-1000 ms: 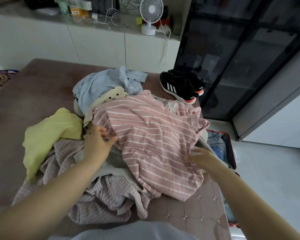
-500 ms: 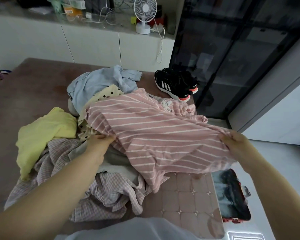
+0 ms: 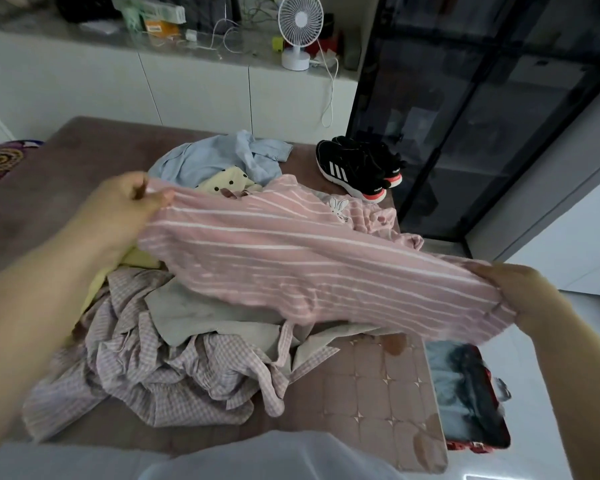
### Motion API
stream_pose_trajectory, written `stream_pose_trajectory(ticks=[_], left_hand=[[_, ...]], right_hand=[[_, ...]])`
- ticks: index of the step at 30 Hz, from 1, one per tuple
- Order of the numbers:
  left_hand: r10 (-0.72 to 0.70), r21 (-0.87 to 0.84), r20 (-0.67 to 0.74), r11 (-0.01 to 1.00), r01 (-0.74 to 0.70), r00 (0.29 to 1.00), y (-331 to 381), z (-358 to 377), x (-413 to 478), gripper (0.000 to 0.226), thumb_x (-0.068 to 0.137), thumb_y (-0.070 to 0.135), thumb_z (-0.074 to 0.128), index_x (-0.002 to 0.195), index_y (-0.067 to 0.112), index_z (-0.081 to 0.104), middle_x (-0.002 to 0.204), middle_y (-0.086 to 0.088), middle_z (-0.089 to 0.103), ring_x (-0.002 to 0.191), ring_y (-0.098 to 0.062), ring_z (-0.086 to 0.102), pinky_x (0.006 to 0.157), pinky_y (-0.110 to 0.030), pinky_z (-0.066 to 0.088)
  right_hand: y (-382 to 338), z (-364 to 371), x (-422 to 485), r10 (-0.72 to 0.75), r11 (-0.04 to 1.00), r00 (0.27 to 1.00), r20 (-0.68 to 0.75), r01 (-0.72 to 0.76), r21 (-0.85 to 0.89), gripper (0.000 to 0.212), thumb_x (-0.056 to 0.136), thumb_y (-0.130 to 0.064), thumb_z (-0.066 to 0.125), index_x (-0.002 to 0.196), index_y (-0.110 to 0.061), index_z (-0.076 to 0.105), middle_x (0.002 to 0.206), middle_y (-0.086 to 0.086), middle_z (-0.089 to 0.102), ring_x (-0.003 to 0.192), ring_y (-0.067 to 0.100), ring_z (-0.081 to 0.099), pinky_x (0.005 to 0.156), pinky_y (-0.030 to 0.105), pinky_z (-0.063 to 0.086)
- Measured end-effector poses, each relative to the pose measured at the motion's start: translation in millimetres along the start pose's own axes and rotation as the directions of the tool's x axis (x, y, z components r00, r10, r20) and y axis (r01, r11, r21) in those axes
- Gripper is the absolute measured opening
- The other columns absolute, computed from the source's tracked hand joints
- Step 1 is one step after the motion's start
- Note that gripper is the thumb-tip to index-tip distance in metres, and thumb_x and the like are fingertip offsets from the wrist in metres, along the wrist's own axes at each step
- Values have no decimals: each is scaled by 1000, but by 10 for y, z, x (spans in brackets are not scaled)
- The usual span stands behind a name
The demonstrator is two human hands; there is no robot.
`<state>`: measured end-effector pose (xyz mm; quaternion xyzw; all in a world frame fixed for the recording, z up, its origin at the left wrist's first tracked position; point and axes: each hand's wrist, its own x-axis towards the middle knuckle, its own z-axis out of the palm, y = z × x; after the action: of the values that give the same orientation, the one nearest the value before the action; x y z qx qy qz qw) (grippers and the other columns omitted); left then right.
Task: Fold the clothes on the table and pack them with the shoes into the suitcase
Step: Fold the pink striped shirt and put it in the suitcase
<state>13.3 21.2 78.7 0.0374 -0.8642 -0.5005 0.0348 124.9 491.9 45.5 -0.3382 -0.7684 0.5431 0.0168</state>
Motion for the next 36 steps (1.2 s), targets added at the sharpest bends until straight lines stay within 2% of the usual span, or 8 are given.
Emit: stream_pose_trajectory(ticks=[6,9,13,16,20,25,32,36], left_hand=[[-124,221,22,968,116,992,-39,163,326,26,86,21,63,104,2,63,98,-16,62,88,-25,57,73,-32,42],[-236,74,154,971,227,960,-413,363,215,27,87,21,63,107,5,57,103,-12,58,94,-21,54,77,-32,42],[-69,349,317,936,-49,946,-795,368,-106,93,73,47,72,146,20,21,148,-4,32,132,-24,36,107,-45,35],[-6,427,257,898,-108,966,-907,426,-518,106,71,31,77,148,15,6,150,-14,19,137,-30,25,108,-42,27],[-171,581,78,808,94,982,-1247,382,-665,78,76,33,74,137,6,35,130,-16,53,114,-34,53,84,-40,42],[-28,509,72,861,-13,997,-1166,321,-517,12,85,9,62,89,21,64,98,-4,68,89,-24,60,72,-35,44],[52,143,413,982,-122,909,-663,-171,-209,44,78,-11,62,81,32,66,73,10,69,68,-1,62,69,-14,47],[3,106,533,992,-70,846,-570,-382,-85,10,68,21,81,75,23,73,79,11,72,75,-1,64,68,-5,47]], right_hand=[[155,353,185,112,972,993,35,-116,204,26,72,-29,77,72,-5,69,77,15,68,47,12,61,52,27,53],[333,574,149,0,994,997,78,8,-107,51,81,-17,71,122,3,50,115,20,58,75,19,65,72,36,54],[707,656,-258,-528,688,838,135,516,-511,36,77,-12,73,111,-17,61,116,10,57,108,32,52,95,47,42],[1048,781,-463,-537,489,751,384,648,-584,29,72,-22,78,98,-27,67,105,-2,59,101,25,55,90,44,45],[1340,995,-474,-276,399,839,468,543,-739,58,79,-41,68,133,-28,48,132,-1,47,122,28,45,102,41,35],[1270,1101,-326,-476,348,799,368,556,-755,15,75,-26,63,86,-18,70,83,7,64,70,35,63,61,41,49],[444,572,-408,-300,855,873,385,425,-297,8,94,-16,52,87,-19,55,68,8,63,42,25,55,44,17,43],[213,356,-349,-335,860,876,348,435,-267,14,93,-11,53,85,-19,62,70,1,61,44,2,50,43,6,36]])
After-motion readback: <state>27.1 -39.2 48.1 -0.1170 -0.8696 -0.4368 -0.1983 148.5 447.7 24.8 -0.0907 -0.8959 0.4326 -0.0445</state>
